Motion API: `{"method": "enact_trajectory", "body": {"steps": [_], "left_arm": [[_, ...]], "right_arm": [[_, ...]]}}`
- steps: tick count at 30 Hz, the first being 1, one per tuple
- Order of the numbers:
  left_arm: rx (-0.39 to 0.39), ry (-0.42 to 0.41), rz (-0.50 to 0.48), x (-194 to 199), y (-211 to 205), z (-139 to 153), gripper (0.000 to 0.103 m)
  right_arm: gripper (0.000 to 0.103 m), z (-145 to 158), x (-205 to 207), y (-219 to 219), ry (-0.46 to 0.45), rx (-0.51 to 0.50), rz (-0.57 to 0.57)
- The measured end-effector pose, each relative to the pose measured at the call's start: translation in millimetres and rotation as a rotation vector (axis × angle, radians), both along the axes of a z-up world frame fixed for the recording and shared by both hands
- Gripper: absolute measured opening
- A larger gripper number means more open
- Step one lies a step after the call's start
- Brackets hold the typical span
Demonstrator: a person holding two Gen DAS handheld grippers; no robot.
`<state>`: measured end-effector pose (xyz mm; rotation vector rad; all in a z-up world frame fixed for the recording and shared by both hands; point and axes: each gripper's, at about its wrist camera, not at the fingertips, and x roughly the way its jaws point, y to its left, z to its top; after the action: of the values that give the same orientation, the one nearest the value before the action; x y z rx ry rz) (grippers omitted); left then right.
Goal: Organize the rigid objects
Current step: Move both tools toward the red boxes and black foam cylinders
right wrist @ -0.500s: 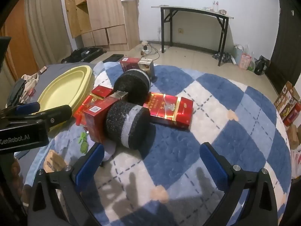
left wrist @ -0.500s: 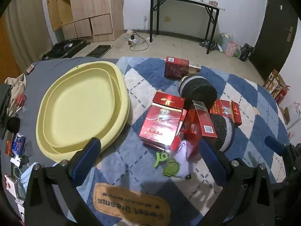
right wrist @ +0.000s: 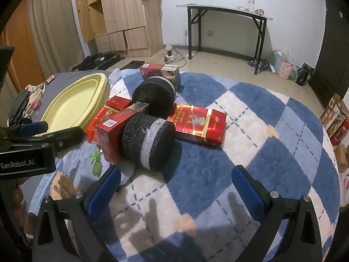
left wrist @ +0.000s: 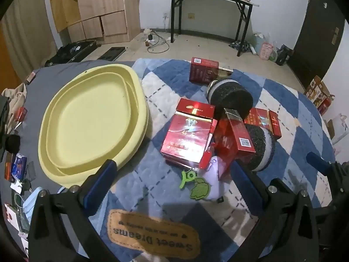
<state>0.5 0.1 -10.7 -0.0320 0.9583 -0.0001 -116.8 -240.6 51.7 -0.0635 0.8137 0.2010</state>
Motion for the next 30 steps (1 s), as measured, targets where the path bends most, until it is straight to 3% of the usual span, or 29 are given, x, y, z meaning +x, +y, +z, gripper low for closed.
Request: {"method": "enact_trajectory", "body": {"steps": [30], "left_arm": [[-0.004, 0.019, -0.024, -2.0, -5.8, -2.6, 0.103]], "right_arm": [[0.102, -3.9, 0.7, 2.3, 0.017, -0.01, 0.021]]}}
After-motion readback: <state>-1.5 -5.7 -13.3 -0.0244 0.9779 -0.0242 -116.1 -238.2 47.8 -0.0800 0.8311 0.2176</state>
